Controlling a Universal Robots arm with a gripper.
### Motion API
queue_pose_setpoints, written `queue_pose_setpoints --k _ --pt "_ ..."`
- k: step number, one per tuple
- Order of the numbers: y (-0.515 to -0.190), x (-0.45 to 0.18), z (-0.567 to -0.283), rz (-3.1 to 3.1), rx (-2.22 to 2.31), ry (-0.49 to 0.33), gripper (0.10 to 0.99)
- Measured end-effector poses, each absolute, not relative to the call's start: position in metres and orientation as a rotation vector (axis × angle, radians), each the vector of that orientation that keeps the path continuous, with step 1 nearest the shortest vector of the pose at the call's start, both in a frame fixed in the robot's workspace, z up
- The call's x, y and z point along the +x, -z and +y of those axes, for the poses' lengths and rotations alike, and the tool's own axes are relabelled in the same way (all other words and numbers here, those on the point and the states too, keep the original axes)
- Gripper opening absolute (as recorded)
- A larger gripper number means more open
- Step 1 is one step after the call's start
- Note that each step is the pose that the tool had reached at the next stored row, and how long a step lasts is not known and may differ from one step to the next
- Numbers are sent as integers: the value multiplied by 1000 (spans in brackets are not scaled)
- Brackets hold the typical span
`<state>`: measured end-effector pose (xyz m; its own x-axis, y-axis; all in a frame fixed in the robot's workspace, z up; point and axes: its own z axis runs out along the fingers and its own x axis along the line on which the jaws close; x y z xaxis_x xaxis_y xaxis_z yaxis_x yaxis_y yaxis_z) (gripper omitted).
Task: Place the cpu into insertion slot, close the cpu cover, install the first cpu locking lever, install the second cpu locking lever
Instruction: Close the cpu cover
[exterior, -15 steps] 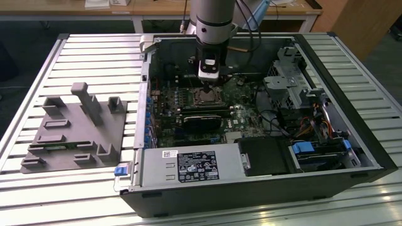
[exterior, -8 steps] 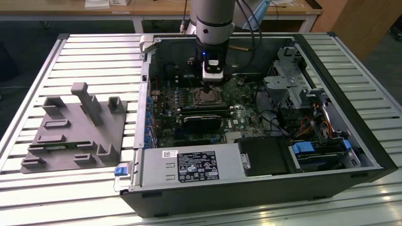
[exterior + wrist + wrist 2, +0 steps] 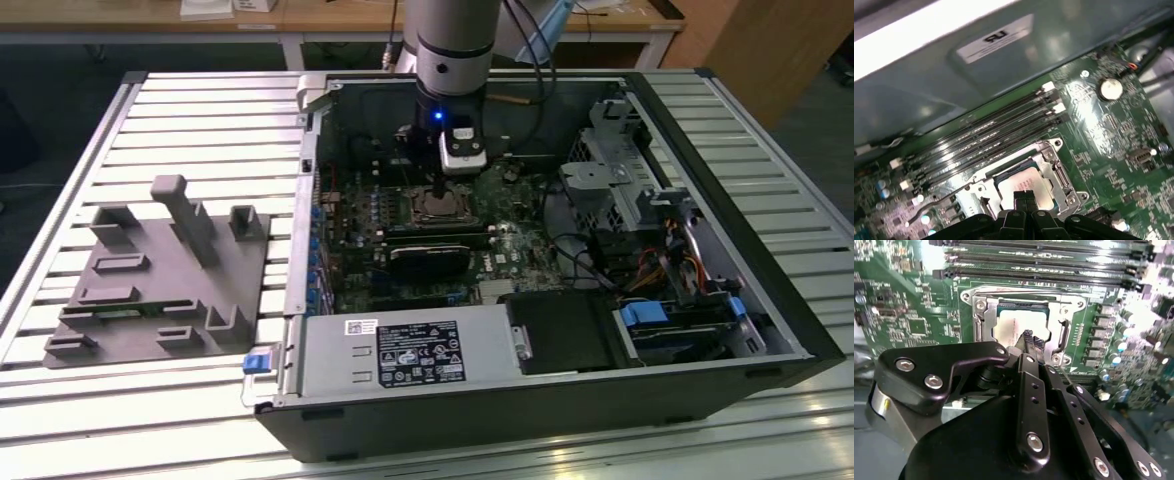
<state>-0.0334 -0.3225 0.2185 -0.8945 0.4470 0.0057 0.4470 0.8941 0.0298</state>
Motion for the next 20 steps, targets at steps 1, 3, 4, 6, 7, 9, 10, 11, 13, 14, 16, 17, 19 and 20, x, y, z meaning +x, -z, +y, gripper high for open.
queue_pose_setpoints --k 1,3,4,6,7,9,10,11,13,14,16,17,19,20 --pt "-218 -33 -322 3062 695 -48 106" --pt "-218 -33 -322 3075 637 -48 106" --pt "-218 -33 -322 3081 609 -48 106" --pt "-217 -33 -322 3092 554 -48 106" --pt "-217 -33 -322 3097 526 -48 106" --pt "-217 -33 -322 3106 468 -48 106" --pt "-216 -33 -322 3110 440 -48 106" --pt "-216 -33 -322 3114 412 -48 106" --pt "-216 -33 -322 3120 356 -48 106" --pt "-216 -33 -322 3122 327 -49 106" --pt "-215 -33 -322 3127 269 -49 106" --pt "-215 -33 -322 3129 241 -49 106" --pt "-214 -33 -322 3132 185 -49 106" --pt "-214 -33 -322 3133 158 -49 106"
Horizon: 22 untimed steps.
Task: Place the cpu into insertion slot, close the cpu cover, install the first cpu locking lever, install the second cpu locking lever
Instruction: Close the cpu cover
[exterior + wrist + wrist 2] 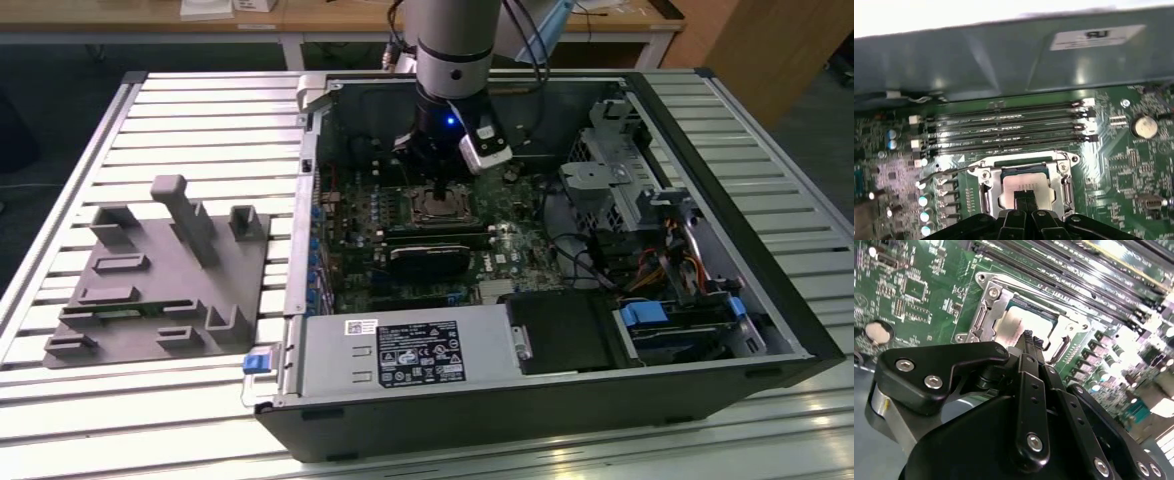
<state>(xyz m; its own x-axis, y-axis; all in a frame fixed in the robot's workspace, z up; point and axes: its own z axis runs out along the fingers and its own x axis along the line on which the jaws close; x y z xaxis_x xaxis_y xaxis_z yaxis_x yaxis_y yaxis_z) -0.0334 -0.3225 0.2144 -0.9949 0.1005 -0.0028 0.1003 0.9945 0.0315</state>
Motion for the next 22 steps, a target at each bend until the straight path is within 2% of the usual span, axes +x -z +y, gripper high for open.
queue_pose_setpoints --k 22 --pt "-209 -48 -323 3094 175 -43 106"
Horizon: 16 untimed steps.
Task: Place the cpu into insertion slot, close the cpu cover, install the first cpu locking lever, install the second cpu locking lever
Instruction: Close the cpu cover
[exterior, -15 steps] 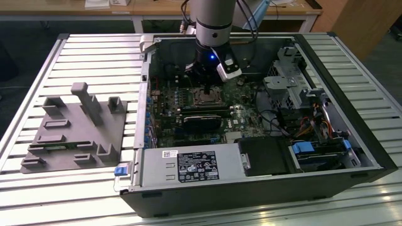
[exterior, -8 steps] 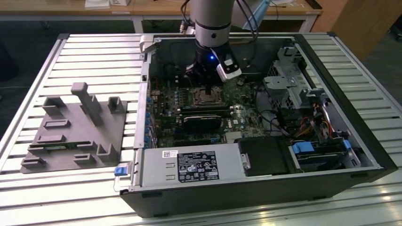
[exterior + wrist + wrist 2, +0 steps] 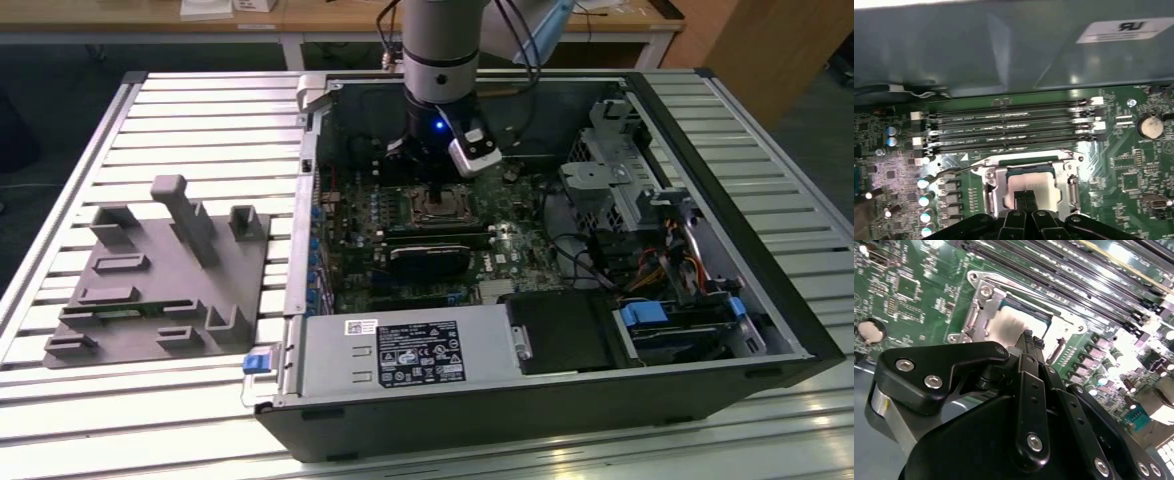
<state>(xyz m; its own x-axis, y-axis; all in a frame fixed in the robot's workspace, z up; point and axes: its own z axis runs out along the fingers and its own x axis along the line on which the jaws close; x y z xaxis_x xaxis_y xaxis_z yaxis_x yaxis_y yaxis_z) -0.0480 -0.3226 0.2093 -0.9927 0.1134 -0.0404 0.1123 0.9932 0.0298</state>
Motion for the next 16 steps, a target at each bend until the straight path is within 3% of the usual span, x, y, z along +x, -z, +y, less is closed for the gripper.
queue_pose_setpoints --k 16 --pt "-199 -66 -323 3094 179 -42 106"
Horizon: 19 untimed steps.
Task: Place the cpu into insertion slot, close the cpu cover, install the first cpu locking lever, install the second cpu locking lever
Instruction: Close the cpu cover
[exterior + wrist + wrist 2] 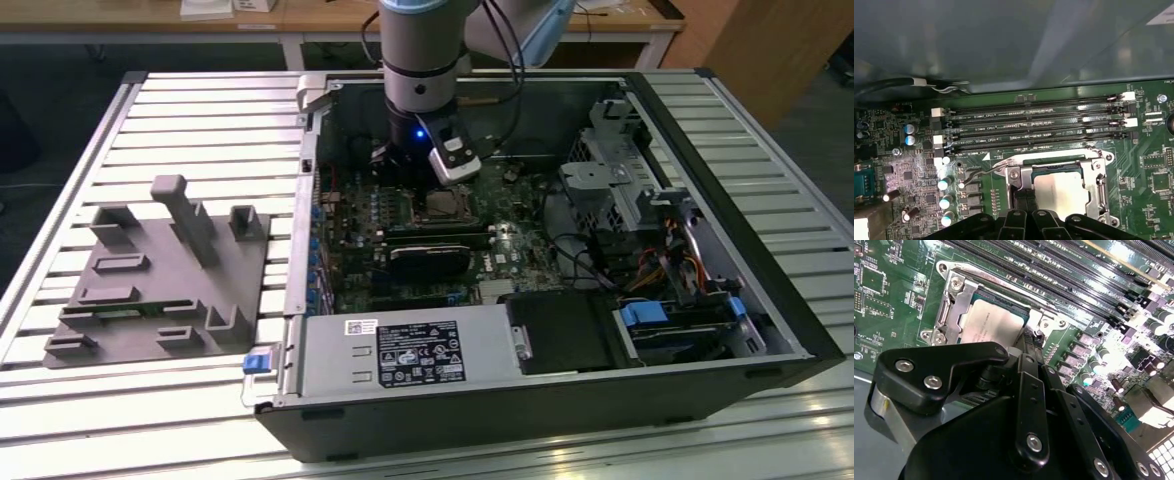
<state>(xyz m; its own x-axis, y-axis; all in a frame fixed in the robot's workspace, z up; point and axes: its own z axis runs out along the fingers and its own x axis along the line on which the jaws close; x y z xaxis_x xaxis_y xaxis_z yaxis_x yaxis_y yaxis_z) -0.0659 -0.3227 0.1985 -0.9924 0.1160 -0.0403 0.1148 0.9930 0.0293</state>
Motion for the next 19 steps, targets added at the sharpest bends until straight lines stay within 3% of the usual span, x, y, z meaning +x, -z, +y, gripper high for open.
queue_pose_setpoints --k 19 --pt "-218 -66 -323 3094 179 -41 106"
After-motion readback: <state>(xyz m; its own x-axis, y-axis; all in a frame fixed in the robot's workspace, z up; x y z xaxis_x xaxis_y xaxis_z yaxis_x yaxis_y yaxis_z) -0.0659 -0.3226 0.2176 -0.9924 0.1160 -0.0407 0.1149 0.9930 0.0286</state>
